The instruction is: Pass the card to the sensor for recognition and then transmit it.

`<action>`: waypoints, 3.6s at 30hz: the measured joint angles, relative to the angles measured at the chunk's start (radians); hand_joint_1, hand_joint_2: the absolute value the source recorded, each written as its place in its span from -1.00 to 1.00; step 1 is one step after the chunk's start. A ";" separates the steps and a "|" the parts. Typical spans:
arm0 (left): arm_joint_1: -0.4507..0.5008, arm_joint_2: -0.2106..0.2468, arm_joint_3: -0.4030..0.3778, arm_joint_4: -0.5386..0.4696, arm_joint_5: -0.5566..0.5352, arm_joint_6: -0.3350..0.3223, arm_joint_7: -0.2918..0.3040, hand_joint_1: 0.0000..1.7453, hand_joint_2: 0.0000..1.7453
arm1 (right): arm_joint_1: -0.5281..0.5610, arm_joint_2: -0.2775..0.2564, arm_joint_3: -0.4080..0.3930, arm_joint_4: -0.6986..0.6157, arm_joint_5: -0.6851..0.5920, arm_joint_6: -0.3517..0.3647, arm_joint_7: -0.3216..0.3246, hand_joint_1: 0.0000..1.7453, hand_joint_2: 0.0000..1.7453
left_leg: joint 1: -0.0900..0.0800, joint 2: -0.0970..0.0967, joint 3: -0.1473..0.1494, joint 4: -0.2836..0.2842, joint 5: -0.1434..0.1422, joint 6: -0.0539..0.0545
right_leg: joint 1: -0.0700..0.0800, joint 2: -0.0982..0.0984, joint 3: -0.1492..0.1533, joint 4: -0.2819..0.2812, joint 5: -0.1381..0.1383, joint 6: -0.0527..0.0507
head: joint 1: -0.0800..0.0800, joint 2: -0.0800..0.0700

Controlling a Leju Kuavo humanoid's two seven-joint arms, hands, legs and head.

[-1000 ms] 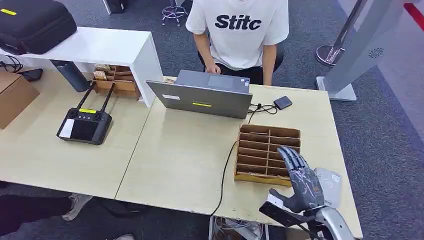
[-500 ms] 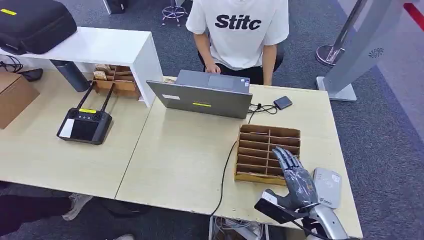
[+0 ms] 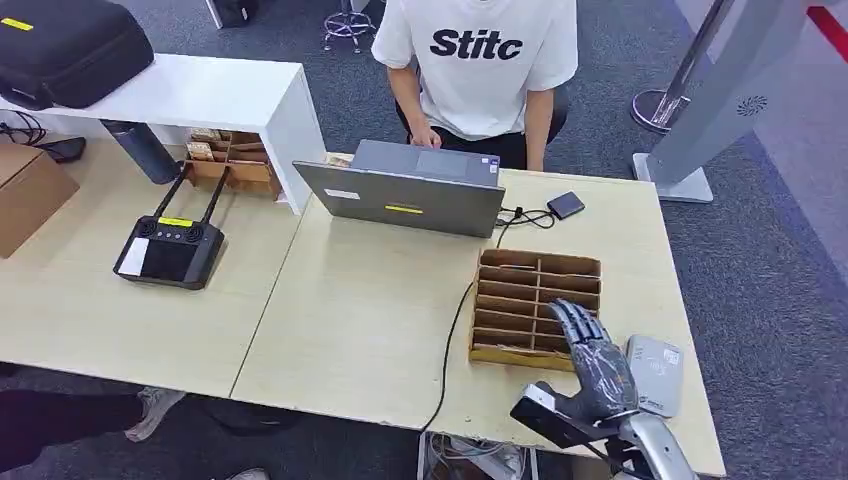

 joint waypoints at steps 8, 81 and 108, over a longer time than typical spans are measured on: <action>0.001 0.000 0.000 0.000 0.000 0.008 -0.001 -1.00 1.00 | 0.025 0.003 -0.013 0.000 0.014 -0.019 0.005 -1.00 1.00 | 0.000 0.000 0.000 0.000 0.000 0.000 | 0.000 0.000 0.000 0.000 0.000 0.000 | 0.000 0.000; 0.004 0.001 -0.026 0.000 0.000 0.026 -0.003 -1.00 1.00 | 0.016 0.017 -0.053 0.111 0.243 -0.155 0.067 0.60 1.00 | 0.000 0.000 0.000 0.000 0.000 0.000 | 0.000 0.000 0.000 0.000 0.000 0.000 | 0.000 0.000; 0.002 0.005 -0.047 0.000 -0.017 0.006 -0.003 -1.00 1.00 | -0.016 0.017 -0.070 0.063 0.236 -0.203 0.061 1.00 1.00 | 0.000 0.000 0.000 0.000 0.000 0.000 | 0.000 0.000 0.000 0.000 0.000 0.000 | 0.000 0.000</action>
